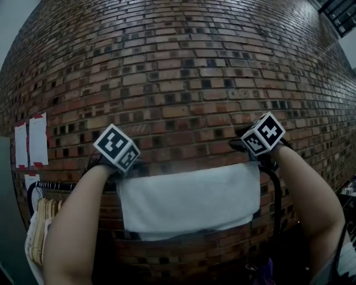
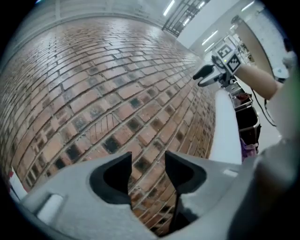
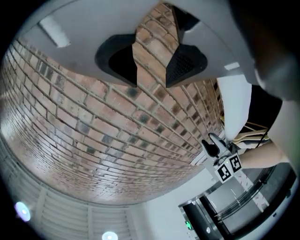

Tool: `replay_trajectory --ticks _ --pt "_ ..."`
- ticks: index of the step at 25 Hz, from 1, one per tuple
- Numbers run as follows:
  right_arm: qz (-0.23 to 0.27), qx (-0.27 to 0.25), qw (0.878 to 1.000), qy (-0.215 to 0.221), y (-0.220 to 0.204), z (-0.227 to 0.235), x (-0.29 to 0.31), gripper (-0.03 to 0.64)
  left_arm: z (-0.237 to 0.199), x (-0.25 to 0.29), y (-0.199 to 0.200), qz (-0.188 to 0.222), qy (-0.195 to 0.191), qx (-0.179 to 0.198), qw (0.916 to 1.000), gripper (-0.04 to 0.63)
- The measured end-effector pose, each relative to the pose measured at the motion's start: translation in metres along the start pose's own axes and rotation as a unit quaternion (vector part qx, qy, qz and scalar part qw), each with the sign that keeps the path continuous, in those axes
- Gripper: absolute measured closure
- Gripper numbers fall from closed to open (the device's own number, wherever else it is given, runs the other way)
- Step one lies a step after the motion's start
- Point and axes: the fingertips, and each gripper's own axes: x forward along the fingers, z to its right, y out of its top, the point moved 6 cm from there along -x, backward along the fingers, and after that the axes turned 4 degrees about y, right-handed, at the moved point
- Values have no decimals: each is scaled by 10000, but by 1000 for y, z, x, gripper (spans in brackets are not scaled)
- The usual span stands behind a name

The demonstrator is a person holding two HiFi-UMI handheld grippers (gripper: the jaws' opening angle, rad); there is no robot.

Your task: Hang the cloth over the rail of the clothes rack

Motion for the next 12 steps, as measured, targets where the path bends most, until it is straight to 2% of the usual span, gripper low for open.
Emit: replay_trajectory --ticks 2,5,8,11,12 --pt "307 81 9995 -60 7 1 -15 439 1 -16 10 357 59 -237 9991 376" --pt "762 202 9968 157 14 -13 -37 479 15 -44 24 986 9 -605 9933 382" --pt "1236 427 9896 592 10 -39 -53 512 48 -65 22 1286 -257 -769 9884 538" --pt "1484 708 9793 1178 -9 -73 -66 557 90 -76 12 1433 -490 -825 9850 554" --pt "1503 775 9764 1342 -19 -84 -69 576 104 -77 8 1515 -574 -896 9827 582"
